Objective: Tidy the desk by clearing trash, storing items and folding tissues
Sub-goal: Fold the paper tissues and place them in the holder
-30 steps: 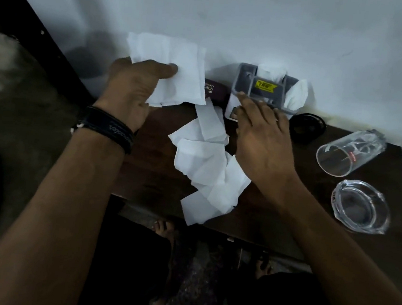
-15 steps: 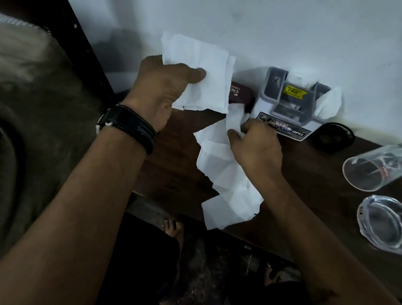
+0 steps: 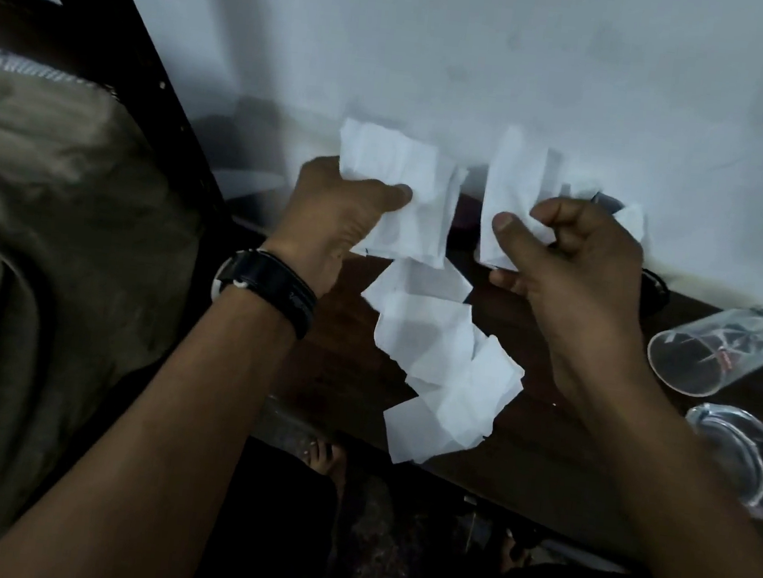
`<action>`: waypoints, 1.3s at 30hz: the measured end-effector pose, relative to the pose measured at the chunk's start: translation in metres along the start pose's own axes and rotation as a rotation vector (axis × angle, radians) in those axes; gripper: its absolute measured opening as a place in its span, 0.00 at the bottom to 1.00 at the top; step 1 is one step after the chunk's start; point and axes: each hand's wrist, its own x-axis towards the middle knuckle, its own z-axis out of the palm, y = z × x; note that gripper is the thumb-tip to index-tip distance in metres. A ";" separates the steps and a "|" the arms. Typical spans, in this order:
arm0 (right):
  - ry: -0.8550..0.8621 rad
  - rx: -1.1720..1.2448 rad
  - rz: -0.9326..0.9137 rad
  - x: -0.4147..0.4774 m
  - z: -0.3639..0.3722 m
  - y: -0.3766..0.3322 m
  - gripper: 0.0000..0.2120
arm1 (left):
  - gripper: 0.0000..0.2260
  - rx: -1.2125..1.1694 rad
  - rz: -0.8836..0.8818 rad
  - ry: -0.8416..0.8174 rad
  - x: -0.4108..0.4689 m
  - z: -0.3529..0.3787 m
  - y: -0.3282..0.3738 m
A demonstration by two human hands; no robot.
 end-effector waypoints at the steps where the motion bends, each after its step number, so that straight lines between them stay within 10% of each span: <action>1: 0.022 -0.004 0.002 -0.002 -0.001 0.000 0.08 | 0.09 0.008 0.005 -0.024 -0.002 0.005 -0.001; 28: 0.081 0.093 -0.018 0.001 -0.038 -0.002 0.07 | 0.15 -0.435 -0.253 -0.403 -0.046 0.081 0.007; 31: 0.098 0.034 -0.036 0.002 -0.041 -0.002 0.07 | 0.30 -0.543 -0.343 -0.483 -0.043 0.081 0.010; 39: 0.212 -0.147 -0.020 0.008 -0.056 -0.008 0.21 | 0.09 -0.168 -0.043 -0.350 -0.039 0.080 0.000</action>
